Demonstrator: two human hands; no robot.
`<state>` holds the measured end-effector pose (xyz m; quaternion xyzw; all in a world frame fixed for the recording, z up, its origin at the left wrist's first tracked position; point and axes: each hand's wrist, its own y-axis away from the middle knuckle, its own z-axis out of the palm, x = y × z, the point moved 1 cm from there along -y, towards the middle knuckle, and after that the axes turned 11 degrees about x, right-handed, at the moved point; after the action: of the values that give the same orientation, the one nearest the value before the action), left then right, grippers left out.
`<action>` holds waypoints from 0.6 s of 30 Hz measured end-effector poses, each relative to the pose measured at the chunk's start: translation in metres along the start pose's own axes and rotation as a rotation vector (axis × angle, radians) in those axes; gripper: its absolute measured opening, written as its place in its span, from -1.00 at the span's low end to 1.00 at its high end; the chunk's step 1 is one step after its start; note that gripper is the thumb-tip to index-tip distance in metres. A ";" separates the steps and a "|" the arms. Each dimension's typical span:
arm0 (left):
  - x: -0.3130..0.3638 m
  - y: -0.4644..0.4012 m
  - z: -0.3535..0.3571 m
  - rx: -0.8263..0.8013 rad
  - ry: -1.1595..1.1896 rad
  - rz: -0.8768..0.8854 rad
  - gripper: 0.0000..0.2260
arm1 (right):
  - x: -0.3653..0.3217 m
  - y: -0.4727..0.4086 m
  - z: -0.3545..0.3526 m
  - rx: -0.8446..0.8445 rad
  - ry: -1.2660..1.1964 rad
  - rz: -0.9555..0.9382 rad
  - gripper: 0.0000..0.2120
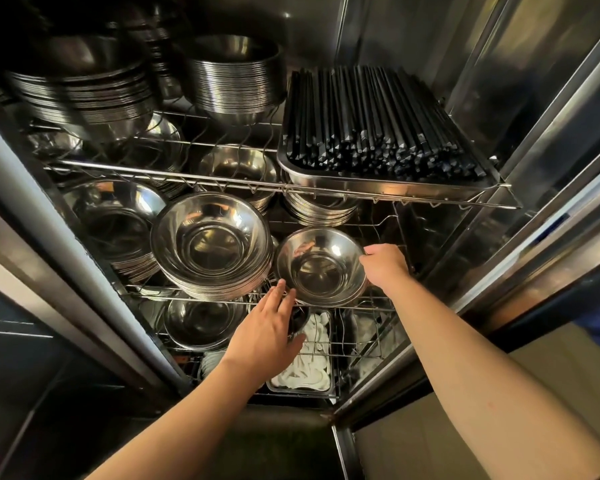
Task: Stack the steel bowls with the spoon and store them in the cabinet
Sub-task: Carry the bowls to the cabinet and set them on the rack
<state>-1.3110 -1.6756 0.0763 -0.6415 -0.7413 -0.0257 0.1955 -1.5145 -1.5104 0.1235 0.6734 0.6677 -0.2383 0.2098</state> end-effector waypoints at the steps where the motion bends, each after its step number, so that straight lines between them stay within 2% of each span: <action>1: 0.000 0.000 -0.002 -0.009 -0.003 0.000 -0.22 | 0.001 0.000 0.001 -0.004 -0.004 -0.007 -0.77; 8: -0.015 -0.002 -0.028 0.006 0.005 0.036 -0.31 | -0.001 0.015 -0.008 -0.044 0.072 -0.053 -0.49; 14: -0.035 -0.003 -0.040 -0.055 -0.072 0.082 -0.36 | -0.012 0.052 -0.029 -0.011 0.227 -0.192 -0.51; 18: -0.039 -0.001 -0.042 -0.130 -0.178 0.134 -0.37 | -0.012 0.089 -0.049 -0.016 0.338 -0.293 -0.65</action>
<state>-1.2969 -1.7245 0.1026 -0.7006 -0.7081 -0.0036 0.0884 -1.4232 -1.4921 0.1664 0.5980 0.7858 -0.1447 0.0634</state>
